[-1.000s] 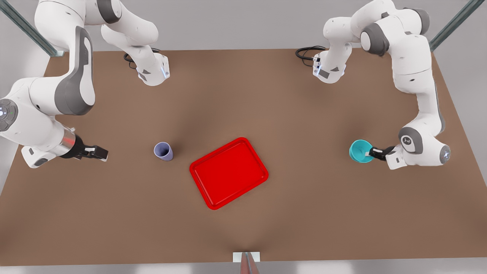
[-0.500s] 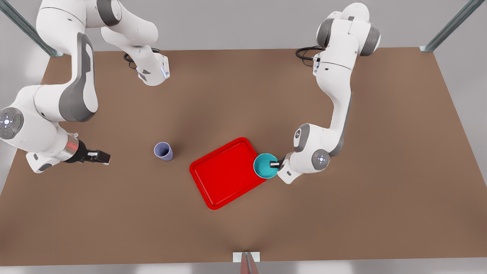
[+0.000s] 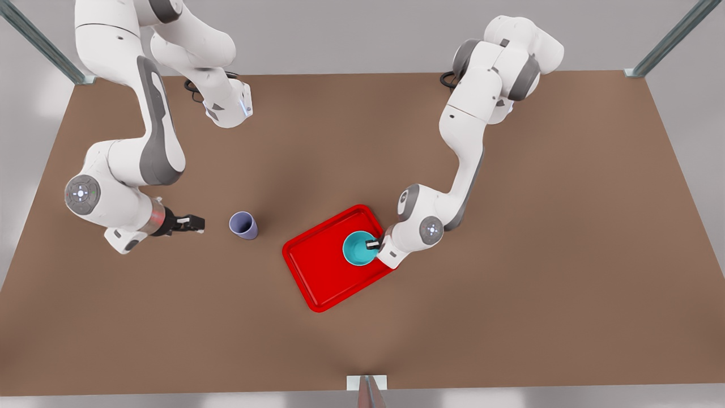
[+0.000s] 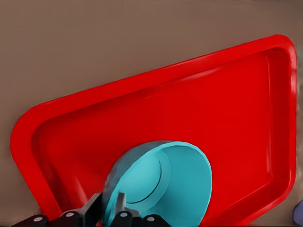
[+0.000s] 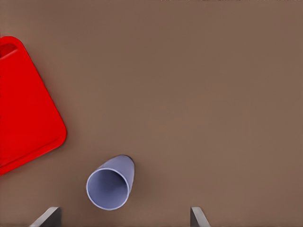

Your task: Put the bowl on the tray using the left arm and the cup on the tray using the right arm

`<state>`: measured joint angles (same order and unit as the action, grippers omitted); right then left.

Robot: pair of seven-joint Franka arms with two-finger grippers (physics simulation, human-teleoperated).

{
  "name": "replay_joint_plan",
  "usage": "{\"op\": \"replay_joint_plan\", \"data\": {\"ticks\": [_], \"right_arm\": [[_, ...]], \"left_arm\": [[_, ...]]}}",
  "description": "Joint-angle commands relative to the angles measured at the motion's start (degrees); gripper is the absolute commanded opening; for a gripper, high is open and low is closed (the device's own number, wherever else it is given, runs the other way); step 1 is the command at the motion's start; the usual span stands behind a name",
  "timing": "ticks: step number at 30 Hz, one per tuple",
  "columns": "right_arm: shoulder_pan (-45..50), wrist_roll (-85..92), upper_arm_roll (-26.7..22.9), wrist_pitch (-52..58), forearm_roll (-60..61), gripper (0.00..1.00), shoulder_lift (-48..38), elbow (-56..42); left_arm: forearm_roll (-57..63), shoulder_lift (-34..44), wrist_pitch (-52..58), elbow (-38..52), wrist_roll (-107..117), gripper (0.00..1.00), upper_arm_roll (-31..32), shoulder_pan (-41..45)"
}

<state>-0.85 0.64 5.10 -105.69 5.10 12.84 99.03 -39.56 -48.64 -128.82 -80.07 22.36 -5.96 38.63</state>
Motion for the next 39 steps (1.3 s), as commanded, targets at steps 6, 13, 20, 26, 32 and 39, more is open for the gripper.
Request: {"op": "replay_joint_plan", "data": {"ticks": [6, 13, 20, 26, 32, 39], "right_arm": [[0.15, -0.03, 0.09, -3.90, 0.00, 1.00, -1.50, 6.87], [0.15, -0.03, 0.44, -9.18, 0.00, 1.00, -1.23, 12.76], [0.23, -0.11, 2.46, -16.74, 0.18, 1.00, -0.71, 20.06], [0.50, -0.11, 2.55, -21.48, 0.18, 0.80, 0.52, 23.66], [0.50, -0.20, 2.46, -21.75, 0.44, 0.82, 1.67, 24.10], [1.38, -0.38, 2.55, -23.77, 1.06, 0.79, 3.69, 25.15]], "left_arm": [[2.03, 3.11, 9.11, 2.28, 0.32, 1.00, -4.93, -0.48], [14.69, 8.73, 36.27, 10.64, -19.27, 1.00, -30.77, -0.75], [40.53, 26.92, 40.76, 10.02, -23.85, 1.00, 2.01, -30.36], [40.53, 26.05, 40.76, 10.20, -23.50, 1.00, 1.92, -29.93], [40.53, 25.52, 40.76, 10.20, -23.59, 1.00, 1.92, -29.84], [40.53, 25.08, 40.67, 10.20, -23.59, 1.00, 1.92, -29.93]]}}
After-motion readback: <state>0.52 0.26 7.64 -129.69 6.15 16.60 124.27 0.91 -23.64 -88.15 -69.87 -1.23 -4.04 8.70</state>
